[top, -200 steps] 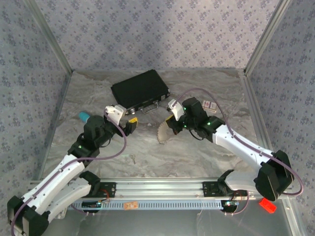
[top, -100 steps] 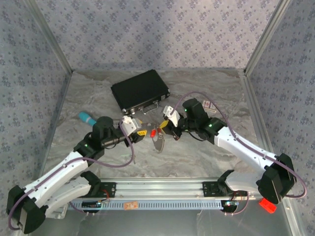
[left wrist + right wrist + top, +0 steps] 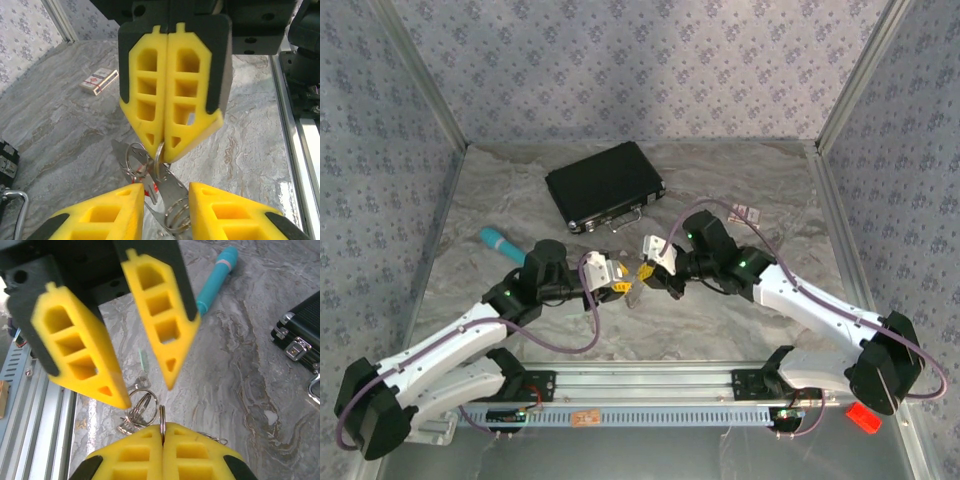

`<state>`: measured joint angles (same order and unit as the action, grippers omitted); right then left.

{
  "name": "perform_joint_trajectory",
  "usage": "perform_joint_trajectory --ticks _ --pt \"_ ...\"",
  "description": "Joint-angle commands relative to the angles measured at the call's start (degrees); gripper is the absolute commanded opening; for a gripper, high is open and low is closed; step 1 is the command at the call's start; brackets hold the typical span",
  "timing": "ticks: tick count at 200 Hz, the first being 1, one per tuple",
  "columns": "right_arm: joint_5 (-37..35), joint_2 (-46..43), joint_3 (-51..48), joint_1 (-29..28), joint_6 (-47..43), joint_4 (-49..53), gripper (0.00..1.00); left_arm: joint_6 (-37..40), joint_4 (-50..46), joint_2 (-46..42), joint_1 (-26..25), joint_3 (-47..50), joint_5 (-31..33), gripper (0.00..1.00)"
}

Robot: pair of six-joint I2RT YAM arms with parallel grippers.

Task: Put the keys on the keyring

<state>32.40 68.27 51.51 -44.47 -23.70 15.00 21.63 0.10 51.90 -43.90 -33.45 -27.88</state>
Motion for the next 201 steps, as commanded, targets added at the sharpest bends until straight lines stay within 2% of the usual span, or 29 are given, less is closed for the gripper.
perform_joint_trajectory --ticks 1,76,116,132,146,156,166,179,201 --pt "0.91 -1.47 0.09 -0.89 -2.59 -0.42 0.00 1.05 0.78 0.68 -0.36 -0.34 -2.26 0.28" --pt "0.15 -0.95 1.01 -2.59 -3.51 0.10 0.00 1.22 -0.20 1.55 -0.48 -1.07 -3.98 0.17" --pt "0.00 -0.34 1.49 -3.38 -3.83 0.33 0.00 1.47 -0.30 1.70 -0.48 -1.26 -4.90 0.08" --pt "0.12 -0.16 1.49 -3.47 -3.72 0.36 0.00 1.66 -0.35 1.62 -0.41 -1.26 -5.21 0.00" --pt "-0.73 -0.47 1.26 -3.37 -2.79 -0.05 0.00 1.82 -0.47 1.36 -0.48 -1.15 -5.19 0.00" --pt "-1.29 -1.30 0.60 -2.75 -1.50 -0.76 0.19 1.84 -0.62 1.11 -0.43 -1.09 -5.08 0.00" --pt "-1.31 -2.83 -0.53 -1.48 -0.03 -1.77 0.29 1.97 -0.88 0.82 -0.44 -0.92 -4.85 0.00" --pt "-1.95 -5.25 -2.43 0.40 1.76 -3.49 0.34 2.10 -1.23 0.42 -0.48 -0.68 -4.66 0.00" --pt "-4.60 -9.22 -5.33 1.96 2.37 -3.99 0.36 2.19 -0.99 0.29 -0.46 -0.34 -4.67 0.00"
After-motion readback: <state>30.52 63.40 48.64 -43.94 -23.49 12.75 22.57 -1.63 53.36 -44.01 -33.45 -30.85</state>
